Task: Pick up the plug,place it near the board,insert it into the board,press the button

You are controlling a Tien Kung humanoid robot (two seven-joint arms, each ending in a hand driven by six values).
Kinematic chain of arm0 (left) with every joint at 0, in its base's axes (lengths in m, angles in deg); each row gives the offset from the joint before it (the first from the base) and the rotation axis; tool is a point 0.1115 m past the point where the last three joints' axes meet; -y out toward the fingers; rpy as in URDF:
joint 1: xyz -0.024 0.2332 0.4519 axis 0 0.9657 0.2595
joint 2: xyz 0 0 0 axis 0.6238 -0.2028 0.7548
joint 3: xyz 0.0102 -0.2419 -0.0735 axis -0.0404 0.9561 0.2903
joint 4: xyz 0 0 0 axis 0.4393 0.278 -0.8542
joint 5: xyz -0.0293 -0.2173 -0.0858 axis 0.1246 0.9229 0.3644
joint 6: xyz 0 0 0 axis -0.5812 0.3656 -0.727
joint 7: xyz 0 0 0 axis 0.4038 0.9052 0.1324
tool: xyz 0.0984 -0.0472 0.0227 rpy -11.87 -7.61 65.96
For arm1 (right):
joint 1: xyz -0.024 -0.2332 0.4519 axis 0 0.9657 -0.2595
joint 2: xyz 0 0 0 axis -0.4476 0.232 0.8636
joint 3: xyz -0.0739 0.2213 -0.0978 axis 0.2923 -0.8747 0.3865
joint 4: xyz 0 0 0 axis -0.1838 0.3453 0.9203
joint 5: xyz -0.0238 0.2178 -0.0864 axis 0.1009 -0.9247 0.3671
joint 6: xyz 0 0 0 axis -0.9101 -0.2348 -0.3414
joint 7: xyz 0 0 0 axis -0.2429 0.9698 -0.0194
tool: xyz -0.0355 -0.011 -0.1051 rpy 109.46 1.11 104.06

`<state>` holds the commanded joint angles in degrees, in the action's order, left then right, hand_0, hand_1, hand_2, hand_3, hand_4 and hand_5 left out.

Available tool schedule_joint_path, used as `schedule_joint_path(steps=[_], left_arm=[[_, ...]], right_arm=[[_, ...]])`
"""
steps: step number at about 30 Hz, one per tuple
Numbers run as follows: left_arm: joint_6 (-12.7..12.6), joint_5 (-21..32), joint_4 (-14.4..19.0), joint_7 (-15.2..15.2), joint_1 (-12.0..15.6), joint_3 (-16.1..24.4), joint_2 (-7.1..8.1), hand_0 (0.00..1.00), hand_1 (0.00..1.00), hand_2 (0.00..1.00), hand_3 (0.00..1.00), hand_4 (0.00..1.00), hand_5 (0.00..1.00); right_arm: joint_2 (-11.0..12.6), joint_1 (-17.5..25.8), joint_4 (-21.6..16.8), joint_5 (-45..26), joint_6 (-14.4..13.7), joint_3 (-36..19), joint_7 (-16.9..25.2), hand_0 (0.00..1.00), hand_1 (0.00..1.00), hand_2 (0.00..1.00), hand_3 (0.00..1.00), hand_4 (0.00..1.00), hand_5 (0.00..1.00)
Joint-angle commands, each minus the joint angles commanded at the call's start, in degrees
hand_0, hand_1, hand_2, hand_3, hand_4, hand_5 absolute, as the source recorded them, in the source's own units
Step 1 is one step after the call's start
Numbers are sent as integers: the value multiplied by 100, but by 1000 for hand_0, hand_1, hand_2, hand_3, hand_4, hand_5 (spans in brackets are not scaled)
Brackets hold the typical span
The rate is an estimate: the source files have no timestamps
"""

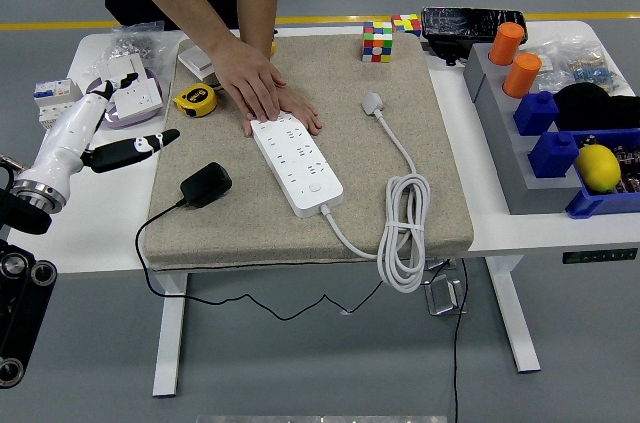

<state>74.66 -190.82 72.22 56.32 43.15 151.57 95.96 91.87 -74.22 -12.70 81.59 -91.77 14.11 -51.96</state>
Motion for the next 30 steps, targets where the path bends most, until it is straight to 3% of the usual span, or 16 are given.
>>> schedule_joint_path(steps=[2,3,8,12,15,16,21,22,30], left_arm=[[3,-49,-152,-8,-34,-83,14,998,998,998,998,998,600],[-8,-52,-302,-23,-78,-184,15,960,928,857,921,998,579],[-19,-36,-839,-70,-317,-584,-57,960,928,857,921,998,579],[58,-24,-1023,-77,-475,-779,-102,929,923,855,913,998,586],[73,72,-1100,-83,-430,-861,-92,929,923,855,913,998,586],[57,114,-1121,-84,-400,-878,-89,869,879,822,866,998,583],[-182,108,-1416,-127,-466,-1091,-55,869,879,822,866,998,583],[-306,96,-1527,-156,-504,-1107,-72,824,860,803,844,998,581],[-861,20,-1998,-229,-696,-1189,-148,794,818,756,809,998,570]], right_arm=[[-13,1,3,-9,-1,5,2,998,954,903,915,998,998],[-25,6,2,-33,-3,22,15,998,955,903,914,998,998],[-62,18,15,-18,-5,4,-2,998,955,903,914,998,998],[-45,-27,8,84,-2,-47,-52,998,953,902,912,998,998],[-22,-81,-1,215,-10,-114,-119,998,953,902,912,998,998],[-18,-100,-3,221,-10,-122,-130,998,952,901,911,998,998],[-41,-85,6,229,-25,-112,-126,998,952,901,911,998,998],[-50,-71,1,185,-26,-84,-98,998,952,901,910,998,998],[-79,-15,4,209,-11,-101,-105,998,952,900,909,998,998]])
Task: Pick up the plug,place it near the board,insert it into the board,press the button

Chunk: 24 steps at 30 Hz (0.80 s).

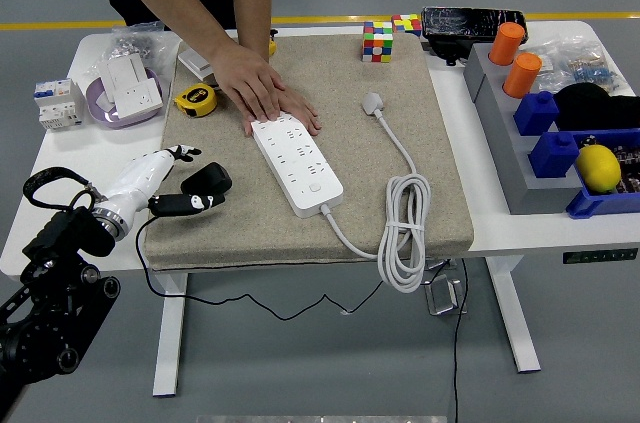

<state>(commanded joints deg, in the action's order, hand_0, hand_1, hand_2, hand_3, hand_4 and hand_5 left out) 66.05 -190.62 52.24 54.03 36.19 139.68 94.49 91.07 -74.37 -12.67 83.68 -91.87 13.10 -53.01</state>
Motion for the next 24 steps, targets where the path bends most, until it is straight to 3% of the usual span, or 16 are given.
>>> schedule_joint_path(steps=[10,21,22,24], left_arm=[[-204,-152,-230,17,-63,-172,-20,753,788,730,762,998,549],[-835,-152,-510,-6,-182,-444,-65,716,756,693,711,998,522],[-921,-152,-555,-1,-198,-453,-74,671,714,633,635,998,460],[-1026,-152,-596,1,-215,-463,-80,671,714,633,635,998,460]], right_arm=[[26,2,16,-145,-30,61,71,998,950,898,903,998,998],[35,9,46,-285,-67,114,129,998,947,896,903,998,998],[30,14,45,-288,-68,117,133,998,947,896,902,998,998],[25,18,46,-300,-68,124,142,998,947,896,902,998,998]])
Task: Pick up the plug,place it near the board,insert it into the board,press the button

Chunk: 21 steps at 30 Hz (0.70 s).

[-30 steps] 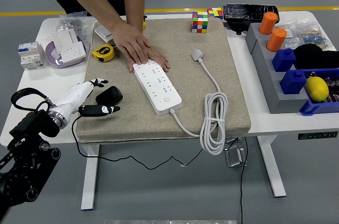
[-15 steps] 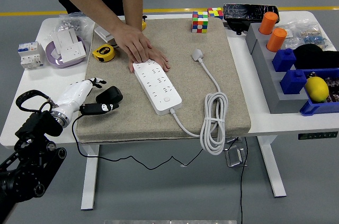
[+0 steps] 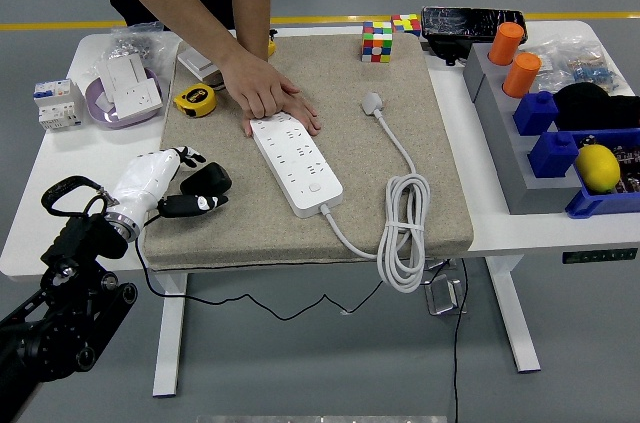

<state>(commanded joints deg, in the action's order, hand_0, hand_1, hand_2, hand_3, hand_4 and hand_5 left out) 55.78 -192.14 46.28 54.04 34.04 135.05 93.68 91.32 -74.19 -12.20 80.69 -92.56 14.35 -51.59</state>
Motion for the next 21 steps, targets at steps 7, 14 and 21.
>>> schedule_joint_path(steps=[7,14,21], left_arm=[[-190,0,-99,7,-76,-109,11,613,658,523,486,998,352],[-164,0,-173,0,-117,-190,29,593,651,519,477,998,314],[-234,0,-177,8,-124,-200,31,570,626,502,469,998,308]], right_arm=[[-1,1,15,-60,-9,27,28,998,946,894,900,998,998],[3,-15,28,-134,-16,68,61,998,945,892,900,998,998],[-2,-14,37,-153,-26,75,73,998,944,891,899,998,998]])
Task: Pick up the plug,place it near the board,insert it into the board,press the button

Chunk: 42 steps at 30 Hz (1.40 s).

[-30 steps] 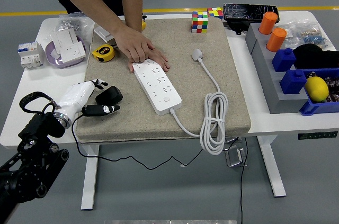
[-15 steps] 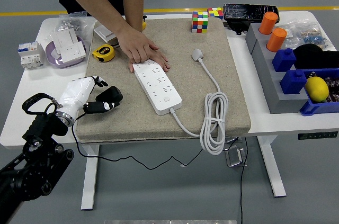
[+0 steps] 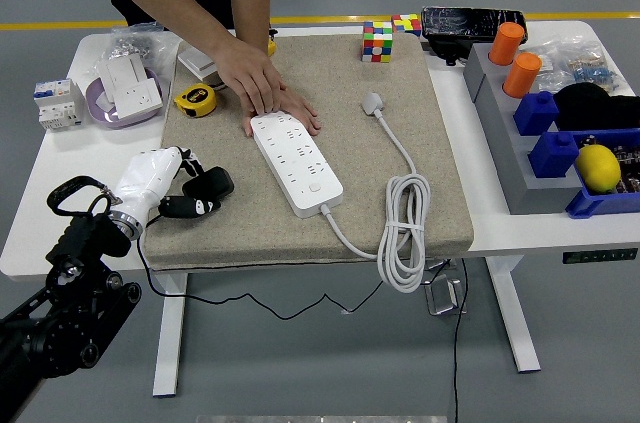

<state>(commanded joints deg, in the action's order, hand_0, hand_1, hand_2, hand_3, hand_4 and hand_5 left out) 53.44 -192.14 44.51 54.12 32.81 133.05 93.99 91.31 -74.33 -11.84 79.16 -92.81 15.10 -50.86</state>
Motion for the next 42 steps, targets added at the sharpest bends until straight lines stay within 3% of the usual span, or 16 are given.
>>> schedule_joint_path(steps=[1,6,7,12,13,21,27,34,39,42], left_arm=[[-19,0,0,-1,2,3,1,418,324,345,389,761,350],[-74,0,89,17,33,36,19,418,324,345,389,761,350],[-68,0,118,23,38,40,26,373,280,298,342,618,302],[1,0,164,33,30,67,43,373,280,298,342,618,302],[28,0,156,33,28,61,42,364,273,282,327,546,261],[101,0,379,72,69,96,80,362,271,279,325,548,256],[180,0,804,96,-22,-20,250,365,272,278,325,545,246],[212,62,1351,25,-419,-739,616,367,277,279,327,550,240],[181,115,1386,-38,-877,-1512,807,367,279,280,329,553,242],[163,72,1306,-70,-1124,-1891,814,367,279,280,329,553,242]], right_arm=[[-1,-1,0,-4,0,2,3,998,943,892,899,998,998],[-20,7,-1,-56,-3,39,42,998,943,892,899,998,998],[-22,11,0,-61,-2,41,45,998,942,891,898,998,998],[-22,7,4,-78,-6,53,57,998,942,891,898,998,998],[-19,4,6,-75,-8,50,55,998,942,891,898,998,998],[-17,3,12,-75,-15,51,55,998,941,890,898,998,998],[-19,7,10,-49,-14,46,49,998,941,890,898,998,998],[-6,-21,0,6,-14,29,32,998,940,889,897,998,998],[6,-22,-3,72,-11,-2,2,998,940,889,896,998,998],[14,-26,-4,120,-11,-25,-20,998,940,889,896,998,998]])
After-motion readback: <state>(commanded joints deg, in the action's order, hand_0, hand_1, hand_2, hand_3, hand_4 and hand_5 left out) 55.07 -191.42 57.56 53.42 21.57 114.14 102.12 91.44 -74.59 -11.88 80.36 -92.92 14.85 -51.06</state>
